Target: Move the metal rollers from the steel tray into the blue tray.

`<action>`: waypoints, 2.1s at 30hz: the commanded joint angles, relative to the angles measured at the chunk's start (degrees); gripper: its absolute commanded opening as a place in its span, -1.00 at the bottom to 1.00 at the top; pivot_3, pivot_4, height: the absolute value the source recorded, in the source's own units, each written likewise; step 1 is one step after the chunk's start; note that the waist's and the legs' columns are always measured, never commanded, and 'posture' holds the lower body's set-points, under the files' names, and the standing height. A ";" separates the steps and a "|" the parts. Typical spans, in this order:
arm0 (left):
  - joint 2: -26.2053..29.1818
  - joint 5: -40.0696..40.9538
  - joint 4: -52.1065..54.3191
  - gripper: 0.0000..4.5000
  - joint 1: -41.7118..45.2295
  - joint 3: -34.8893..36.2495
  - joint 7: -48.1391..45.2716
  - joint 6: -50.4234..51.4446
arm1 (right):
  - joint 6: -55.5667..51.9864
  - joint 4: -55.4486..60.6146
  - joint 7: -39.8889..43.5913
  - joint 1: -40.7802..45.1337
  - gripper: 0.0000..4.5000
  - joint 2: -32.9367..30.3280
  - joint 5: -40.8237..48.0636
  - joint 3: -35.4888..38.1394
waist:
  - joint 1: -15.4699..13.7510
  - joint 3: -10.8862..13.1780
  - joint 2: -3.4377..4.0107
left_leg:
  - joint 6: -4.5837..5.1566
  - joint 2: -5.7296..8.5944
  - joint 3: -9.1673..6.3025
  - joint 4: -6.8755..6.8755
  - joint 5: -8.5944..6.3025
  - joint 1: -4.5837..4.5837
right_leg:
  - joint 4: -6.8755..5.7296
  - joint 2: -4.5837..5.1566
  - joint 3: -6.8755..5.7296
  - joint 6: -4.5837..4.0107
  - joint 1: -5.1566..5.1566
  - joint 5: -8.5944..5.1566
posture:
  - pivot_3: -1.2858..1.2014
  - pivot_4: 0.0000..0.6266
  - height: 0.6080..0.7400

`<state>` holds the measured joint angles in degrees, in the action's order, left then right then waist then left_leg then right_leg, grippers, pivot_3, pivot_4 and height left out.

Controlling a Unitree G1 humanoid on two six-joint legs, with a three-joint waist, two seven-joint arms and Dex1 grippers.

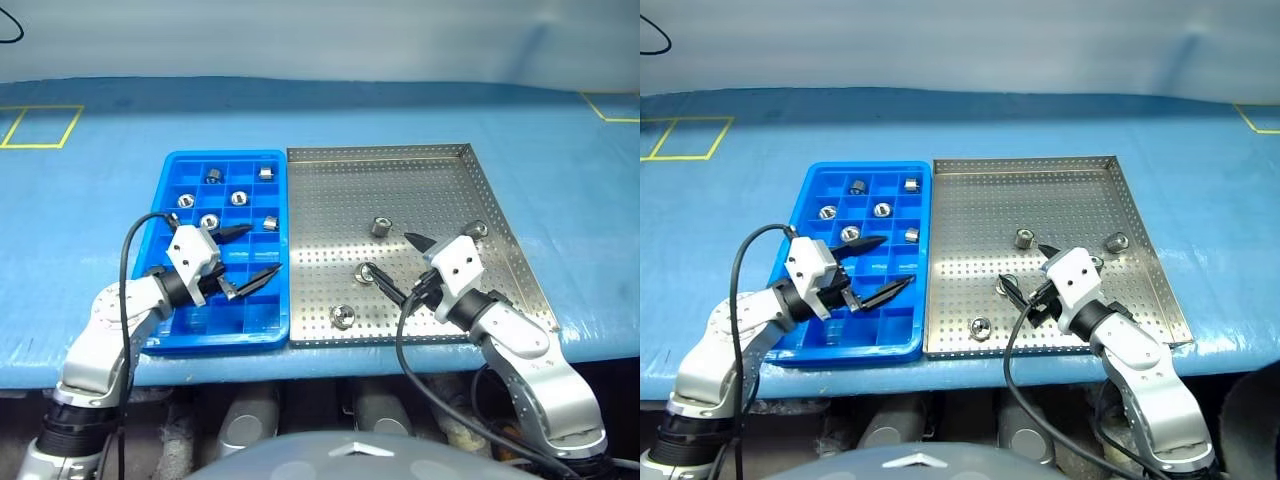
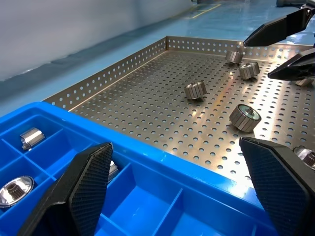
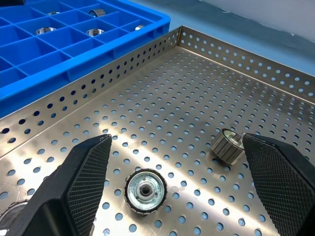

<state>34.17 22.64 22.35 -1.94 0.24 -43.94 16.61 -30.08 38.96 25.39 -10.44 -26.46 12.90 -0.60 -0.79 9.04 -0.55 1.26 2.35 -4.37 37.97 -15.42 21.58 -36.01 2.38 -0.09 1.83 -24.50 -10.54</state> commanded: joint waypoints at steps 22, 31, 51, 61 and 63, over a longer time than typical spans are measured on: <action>0.76 -0.07 -3.81 1.00 27.08 -8.78 -3.77 17.04 | -9.50 8.34 -4.95 -2.88 0.99 0.24 3.40 6.09 | -0.13 -0.01 -0.01 | 0.07 0.09 -0.03 0.23 0.03 0.04 | 0.02 -0.09 0.02 0.21 0.13 0.13 | 0.02 -0.52 1.00; 2.39 -6.62 -17.29 1.00 44.07 -28.99 -32.27 10.31 | -14.17 12.88 -8.92 -3.76 0.99 2.33 4.64 7.80 | 2.74 0.00 0.01 | 0.15 0.01 0.30 0.07 -0.02 0.01 | 0.04 -0.20 0.30 0.43 -0.03 0.26 | -0.04 -0.52 1.00; -5.21 -24.97 -28.53 1.00 43.00 -40.10 -38.70 -17.16 | -13.32 14.77 -13.42 -6.41 0.99 6.26 3.86 5.05 | 3.87 0.00 0.00 | 0.53 0.00 0.92 0.42 -0.19 0.02 | 0.06 -0.25 0.96 0.54 -0.07 0.31 | -0.08 -0.52 1.00; -9.41 -28.15 -31.43 1.00 44.28 -42.11 -40.43 -20.12 | -12.95 14.80 -14.02 -6.33 0.99 7.07 3.70 5.11 | 4.43 -0.01 0.01 | 0.65 0.00 0.95 0.59 -0.26 0.03 | 0.05 -0.25 0.97 0.59 -0.02 0.32 | -0.09 -0.52 1.00; -10.47 -29.23 -33.04 1.00 44.80 -42.24 -40.14 -21.27 | -12.87 14.85 -14.22 -6.43 0.99 7.24 3.59 5.05 | 4.52 -0.01 0.01 | 0.71 0.00 0.97 0.66 -0.29 0.06 | 0.05 -0.25 0.98 0.64 -0.02 0.33 | -0.10 -0.52 1.00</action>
<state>24.67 -6.11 -10.07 41.70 -41.44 -83.85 -3.06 -44.19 50.94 11.53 -17.03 -19.49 16.52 4.28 3.73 9.03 -0.53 1.99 2.35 -3.38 38.66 -15.73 21.65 -35.95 2.13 0.91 2.50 -24.52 -10.20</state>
